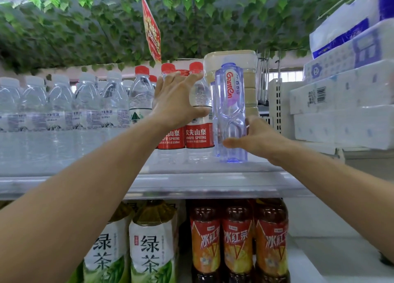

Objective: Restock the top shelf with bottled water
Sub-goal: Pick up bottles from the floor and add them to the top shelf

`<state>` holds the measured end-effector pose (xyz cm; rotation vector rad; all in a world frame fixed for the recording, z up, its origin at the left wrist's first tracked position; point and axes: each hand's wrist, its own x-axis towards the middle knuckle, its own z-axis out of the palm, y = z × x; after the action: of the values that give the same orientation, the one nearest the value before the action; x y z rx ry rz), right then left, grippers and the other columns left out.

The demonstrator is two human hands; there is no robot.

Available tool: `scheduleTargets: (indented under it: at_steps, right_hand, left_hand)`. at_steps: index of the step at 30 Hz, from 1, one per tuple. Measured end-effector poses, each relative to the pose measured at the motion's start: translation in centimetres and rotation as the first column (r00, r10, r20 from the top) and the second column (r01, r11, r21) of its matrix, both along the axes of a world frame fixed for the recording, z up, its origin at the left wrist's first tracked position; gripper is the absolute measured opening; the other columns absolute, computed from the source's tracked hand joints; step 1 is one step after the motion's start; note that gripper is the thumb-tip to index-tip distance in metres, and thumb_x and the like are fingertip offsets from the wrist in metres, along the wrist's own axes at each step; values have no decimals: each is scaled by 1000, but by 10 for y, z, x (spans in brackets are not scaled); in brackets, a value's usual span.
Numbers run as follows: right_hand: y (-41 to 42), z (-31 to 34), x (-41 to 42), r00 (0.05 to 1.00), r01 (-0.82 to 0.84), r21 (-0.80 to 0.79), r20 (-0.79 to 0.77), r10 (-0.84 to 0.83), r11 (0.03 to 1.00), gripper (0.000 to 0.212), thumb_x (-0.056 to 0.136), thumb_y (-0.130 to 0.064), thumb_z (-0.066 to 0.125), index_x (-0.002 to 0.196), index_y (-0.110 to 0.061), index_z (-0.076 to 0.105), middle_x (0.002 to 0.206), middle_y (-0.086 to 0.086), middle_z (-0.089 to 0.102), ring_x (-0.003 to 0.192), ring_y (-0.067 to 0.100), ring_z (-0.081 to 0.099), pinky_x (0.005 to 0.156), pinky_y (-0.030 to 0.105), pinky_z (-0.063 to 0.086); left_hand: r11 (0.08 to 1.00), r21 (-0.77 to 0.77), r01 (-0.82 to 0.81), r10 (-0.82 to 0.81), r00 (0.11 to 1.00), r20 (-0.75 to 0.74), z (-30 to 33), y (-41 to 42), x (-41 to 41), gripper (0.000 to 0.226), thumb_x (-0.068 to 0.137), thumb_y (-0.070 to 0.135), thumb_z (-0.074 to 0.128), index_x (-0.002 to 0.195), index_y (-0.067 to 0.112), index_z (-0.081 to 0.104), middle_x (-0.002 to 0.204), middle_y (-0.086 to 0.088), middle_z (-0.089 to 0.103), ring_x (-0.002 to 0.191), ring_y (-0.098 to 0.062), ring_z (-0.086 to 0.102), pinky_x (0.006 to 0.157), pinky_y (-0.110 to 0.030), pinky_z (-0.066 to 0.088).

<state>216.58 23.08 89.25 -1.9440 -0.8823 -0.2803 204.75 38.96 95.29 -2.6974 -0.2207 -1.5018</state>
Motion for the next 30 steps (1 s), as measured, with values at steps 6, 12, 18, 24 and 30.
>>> scheduleTargets:
  at_steps: [6, 12, 18, 24, 30]
  right_hand:
    - [16, 4, -2, 998, 64, -49, -7, -64, 997, 62, 79, -33, 81, 123, -7, 45, 111, 6, 58, 96, 20, 56, 74, 31, 42]
    - [27, 9, -2, 994, 110, -94, 2, -110, 989, 73, 82, -30, 79, 136, -4, 37, 121, 11, 53, 99, 22, 50, 78, 33, 39]
    - [31, 13, -5, 992, 115, -124, -32, -120, 986, 67, 84, -27, 77, 134, -3, 39, 112, 9, 52, 96, 22, 51, 76, 33, 41]
    - [33, 12, -5, 990, 115, -111, -67, -123, 987, 75, 85, -26, 76, 141, -3, 32, 109, 8, 49, 99, 22, 49, 79, 33, 40]
    - [16, 11, -21, 991, 132, -161, -12, -136, 978, 55, 88, -23, 73, 130, -4, 45, 114, 6, 53, 105, 23, 53, 80, 34, 39]
  left_hand:
    - [1000, -7, 6, -6, 1000, 13, -1, -1, 0, 86, 79, 51, 74, 151, 33, 30, 153, -5, 36, 145, -24, 22, 120, -44, 14]
    - [1000, 7, 7, -7, 1000, 15, -1, -2, -1, 85, 80, 50, 74, 151, 31, 31, 150, -5, 39, 142, -25, 24, 117, -40, 16]
    - [1000, 1, 10, -10, 1000, 12, -1, -1, -1, 85, 80, 49, 74, 151, 31, 31, 150, -6, 39, 143, -25, 23, 120, -43, 15]
    - [1000, -2, -5, 5, 1000, -10, -1, -1, -1, 85, 81, 51, 72, 152, 31, 29, 152, -6, 37, 144, -25, 22, 120, -46, 14]
    - [998, 56, -23, 23, 1000, 0, -14, -5, -15, 81, 88, 50, 64, 154, 28, 23, 156, -2, 31, 148, -24, 13, 122, -48, 8]
